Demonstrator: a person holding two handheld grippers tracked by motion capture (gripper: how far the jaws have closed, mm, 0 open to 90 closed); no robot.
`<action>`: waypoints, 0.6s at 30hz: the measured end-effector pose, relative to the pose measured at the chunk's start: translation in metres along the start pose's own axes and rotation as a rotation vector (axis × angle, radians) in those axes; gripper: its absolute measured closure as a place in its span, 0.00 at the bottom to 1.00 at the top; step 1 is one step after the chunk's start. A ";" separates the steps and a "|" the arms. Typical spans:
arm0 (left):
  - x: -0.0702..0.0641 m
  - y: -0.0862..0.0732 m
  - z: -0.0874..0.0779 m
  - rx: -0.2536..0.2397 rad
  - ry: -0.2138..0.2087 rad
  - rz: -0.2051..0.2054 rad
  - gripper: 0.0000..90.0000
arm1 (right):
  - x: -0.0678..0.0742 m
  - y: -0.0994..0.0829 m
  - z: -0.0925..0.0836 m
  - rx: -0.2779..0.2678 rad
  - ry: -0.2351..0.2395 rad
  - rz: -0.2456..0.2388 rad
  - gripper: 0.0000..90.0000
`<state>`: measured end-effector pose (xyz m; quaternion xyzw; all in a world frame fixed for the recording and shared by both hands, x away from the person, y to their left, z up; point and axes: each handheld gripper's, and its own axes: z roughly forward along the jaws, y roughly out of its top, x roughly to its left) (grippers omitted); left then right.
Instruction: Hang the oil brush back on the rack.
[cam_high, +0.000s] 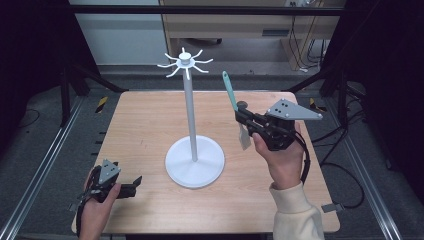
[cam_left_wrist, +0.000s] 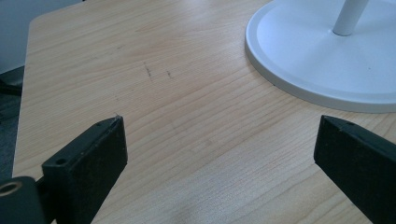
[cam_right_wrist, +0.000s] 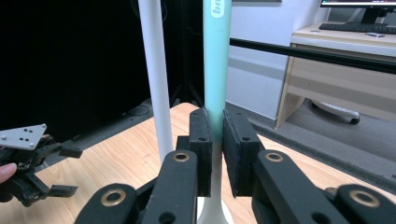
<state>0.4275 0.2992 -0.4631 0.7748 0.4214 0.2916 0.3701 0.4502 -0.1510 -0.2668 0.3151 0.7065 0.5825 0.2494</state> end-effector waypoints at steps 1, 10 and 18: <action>0.000 0.000 0.000 0.001 -0.001 0.001 0.02 | 0.001 0.001 0.000 -0.005 -0.004 0.003 0.92; 0.000 -0.001 -0.001 0.001 0.007 -0.007 0.02 | 0.003 0.007 -0.004 -0.017 -0.002 -0.011 0.92; 0.001 -0.001 0.000 0.001 0.009 -0.010 0.03 | 0.001 0.010 -0.001 -0.028 0.019 -0.004 0.92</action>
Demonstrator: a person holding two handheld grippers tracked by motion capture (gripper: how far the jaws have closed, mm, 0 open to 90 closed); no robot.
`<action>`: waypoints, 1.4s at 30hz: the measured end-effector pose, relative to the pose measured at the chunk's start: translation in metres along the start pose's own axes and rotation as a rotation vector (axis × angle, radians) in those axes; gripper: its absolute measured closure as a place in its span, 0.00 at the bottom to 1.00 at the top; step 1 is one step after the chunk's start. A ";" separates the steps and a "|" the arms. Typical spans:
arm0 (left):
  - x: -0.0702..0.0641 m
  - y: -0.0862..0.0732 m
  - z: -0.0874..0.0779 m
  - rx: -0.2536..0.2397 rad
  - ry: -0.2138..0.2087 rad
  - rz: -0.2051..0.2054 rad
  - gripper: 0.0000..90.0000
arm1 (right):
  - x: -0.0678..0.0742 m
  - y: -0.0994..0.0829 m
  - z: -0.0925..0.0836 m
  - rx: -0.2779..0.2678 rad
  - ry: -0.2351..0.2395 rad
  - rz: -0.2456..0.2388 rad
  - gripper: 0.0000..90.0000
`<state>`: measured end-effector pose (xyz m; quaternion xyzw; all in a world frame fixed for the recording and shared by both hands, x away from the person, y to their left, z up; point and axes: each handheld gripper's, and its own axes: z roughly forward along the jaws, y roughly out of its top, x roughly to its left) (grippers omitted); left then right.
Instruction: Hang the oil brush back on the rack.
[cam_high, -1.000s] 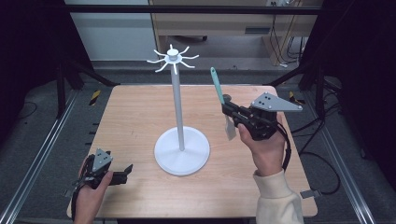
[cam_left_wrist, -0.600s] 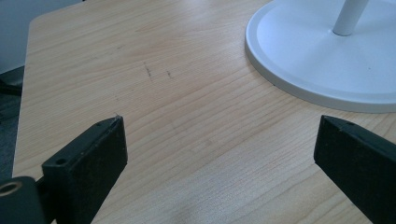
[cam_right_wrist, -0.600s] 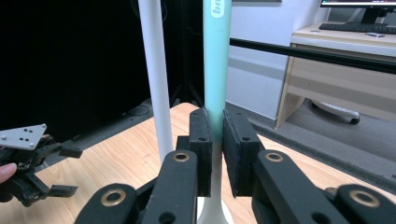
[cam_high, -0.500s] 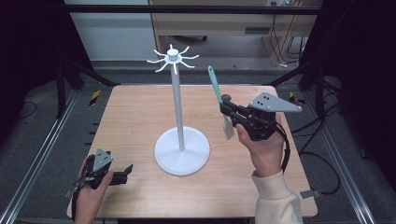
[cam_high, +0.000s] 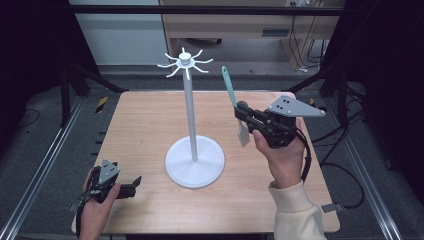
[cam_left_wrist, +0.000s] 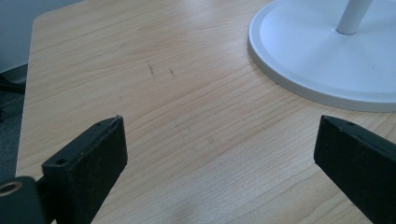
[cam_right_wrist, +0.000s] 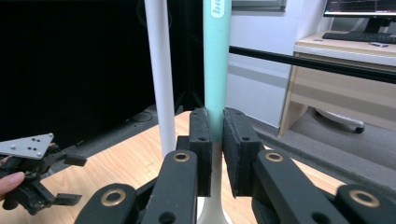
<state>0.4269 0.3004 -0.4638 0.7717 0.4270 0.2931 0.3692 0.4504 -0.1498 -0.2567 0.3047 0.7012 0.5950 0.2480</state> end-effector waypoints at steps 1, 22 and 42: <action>0.000 0.000 0.000 0.000 0.000 -0.002 0.02 | 0.001 0.001 0.001 -0.004 0.006 -0.001 0.92; 0.000 -0.001 -0.002 0.000 -0.004 -0.004 0.02 | 0.021 0.008 -0.003 -0.027 0.054 -0.039 0.92; 0.000 -0.001 -0.001 0.003 -0.006 -0.005 0.02 | 0.022 0.012 0.008 -0.006 0.061 -0.050 0.92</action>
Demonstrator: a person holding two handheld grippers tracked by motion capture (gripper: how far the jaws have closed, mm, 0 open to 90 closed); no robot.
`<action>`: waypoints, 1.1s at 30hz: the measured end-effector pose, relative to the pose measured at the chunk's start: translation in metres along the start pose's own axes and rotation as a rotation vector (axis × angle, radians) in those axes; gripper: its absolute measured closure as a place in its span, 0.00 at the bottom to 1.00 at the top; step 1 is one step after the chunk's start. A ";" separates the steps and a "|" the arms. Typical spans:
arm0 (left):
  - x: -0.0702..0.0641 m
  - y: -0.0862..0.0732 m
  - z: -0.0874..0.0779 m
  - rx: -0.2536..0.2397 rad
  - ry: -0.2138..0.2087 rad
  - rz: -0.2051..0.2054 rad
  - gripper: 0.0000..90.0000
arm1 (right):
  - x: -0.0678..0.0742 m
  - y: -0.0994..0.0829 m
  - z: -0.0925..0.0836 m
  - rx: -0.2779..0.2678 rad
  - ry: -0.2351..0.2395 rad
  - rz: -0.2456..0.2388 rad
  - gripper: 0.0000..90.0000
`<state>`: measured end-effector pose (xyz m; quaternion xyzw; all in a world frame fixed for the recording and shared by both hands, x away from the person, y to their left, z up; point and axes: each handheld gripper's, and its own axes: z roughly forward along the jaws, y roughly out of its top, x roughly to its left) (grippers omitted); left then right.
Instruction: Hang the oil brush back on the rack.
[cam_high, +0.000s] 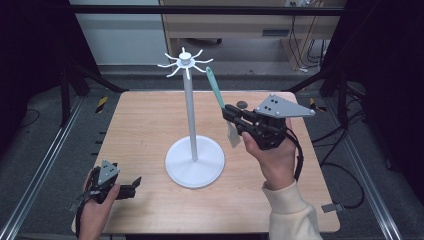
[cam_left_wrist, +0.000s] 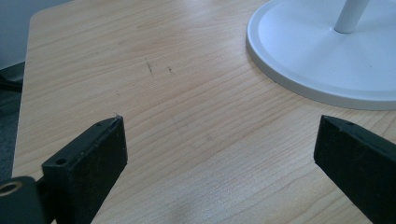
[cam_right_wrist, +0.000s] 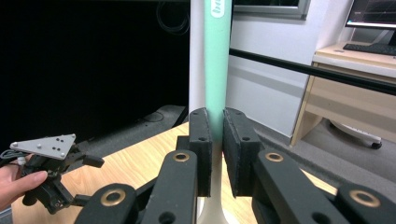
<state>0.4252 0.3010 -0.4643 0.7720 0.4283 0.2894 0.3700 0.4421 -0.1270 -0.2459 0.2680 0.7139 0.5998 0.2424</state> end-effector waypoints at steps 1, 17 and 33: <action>0.000 0.000 0.000 0.000 0.000 0.000 0.03 | 0.000 0.000 0.001 0.004 -0.001 0.000 0.92; 0.000 0.000 0.000 0.000 -0.001 0.002 0.02 | -0.001 -0.004 0.017 0.020 0.017 0.018 0.92; -0.001 0.000 0.000 0.002 -0.005 -0.001 0.02 | 0.000 -0.009 0.031 0.001 0.027 0.040 0.92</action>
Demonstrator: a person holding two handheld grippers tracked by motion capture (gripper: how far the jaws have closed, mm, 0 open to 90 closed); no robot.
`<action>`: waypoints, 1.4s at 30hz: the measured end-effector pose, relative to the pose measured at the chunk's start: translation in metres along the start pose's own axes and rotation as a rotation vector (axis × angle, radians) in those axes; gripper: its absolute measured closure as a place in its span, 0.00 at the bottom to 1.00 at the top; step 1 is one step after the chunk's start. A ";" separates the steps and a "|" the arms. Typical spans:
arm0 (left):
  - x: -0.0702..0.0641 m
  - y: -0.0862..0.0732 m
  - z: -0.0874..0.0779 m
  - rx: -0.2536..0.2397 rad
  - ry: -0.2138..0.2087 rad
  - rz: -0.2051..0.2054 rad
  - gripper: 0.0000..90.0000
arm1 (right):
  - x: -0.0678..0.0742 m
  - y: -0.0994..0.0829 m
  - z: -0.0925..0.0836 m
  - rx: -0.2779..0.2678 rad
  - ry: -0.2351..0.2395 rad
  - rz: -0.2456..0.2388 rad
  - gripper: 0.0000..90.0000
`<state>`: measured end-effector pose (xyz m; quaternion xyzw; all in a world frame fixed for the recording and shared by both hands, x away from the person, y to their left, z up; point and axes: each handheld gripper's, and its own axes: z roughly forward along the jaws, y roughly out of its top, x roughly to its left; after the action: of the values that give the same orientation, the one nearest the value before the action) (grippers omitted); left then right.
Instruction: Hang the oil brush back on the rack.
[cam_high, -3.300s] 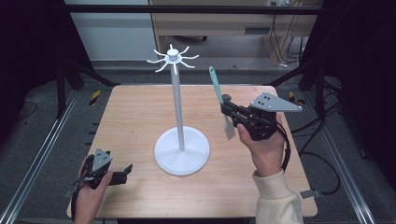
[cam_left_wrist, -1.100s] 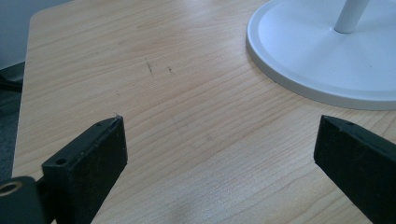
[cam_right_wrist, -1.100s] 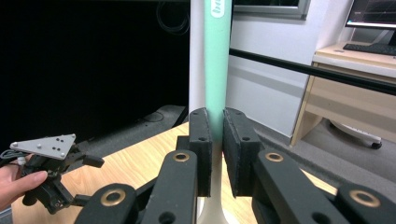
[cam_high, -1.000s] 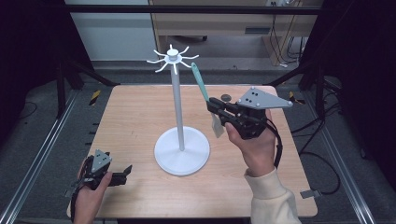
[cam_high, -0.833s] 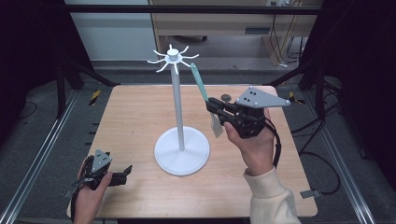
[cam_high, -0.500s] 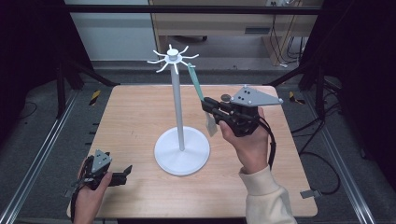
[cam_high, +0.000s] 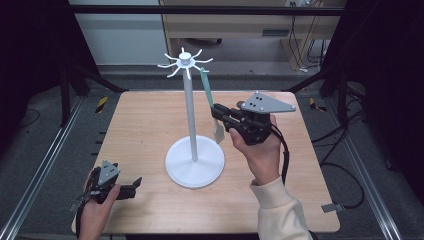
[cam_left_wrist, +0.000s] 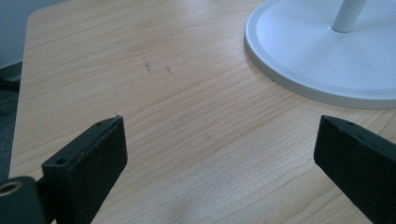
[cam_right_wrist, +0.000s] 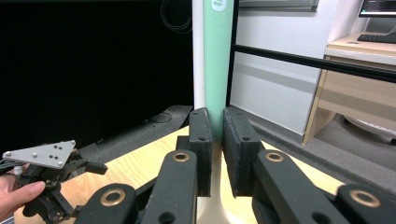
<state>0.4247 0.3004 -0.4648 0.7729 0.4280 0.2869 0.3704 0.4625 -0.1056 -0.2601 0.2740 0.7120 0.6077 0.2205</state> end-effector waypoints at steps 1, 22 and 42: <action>0.000 0.000 0.000 0.000 0.000 -0.001 0.02 | 0.000 0.000 0.000 -0.003 -0.001 0.002 0.92; 0.002 0.000 -0.003 -0.009 0.000 -0.004 0.02 | -0.009 -0.006 0.006 -0.021 0.015 -0.006 0.85; 0.003 0.002 -0.002 -0.017 -0.007 -0.002 0.02 | -0.027 -0.016 -0.011 0.096 -0.296 -0.035 0.32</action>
<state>0.4252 0.3026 -0.4623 0.7704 0.4249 0.2876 0.3785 0.4739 -0.1334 -0.2743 0.3585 0.7046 0.5219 0.3204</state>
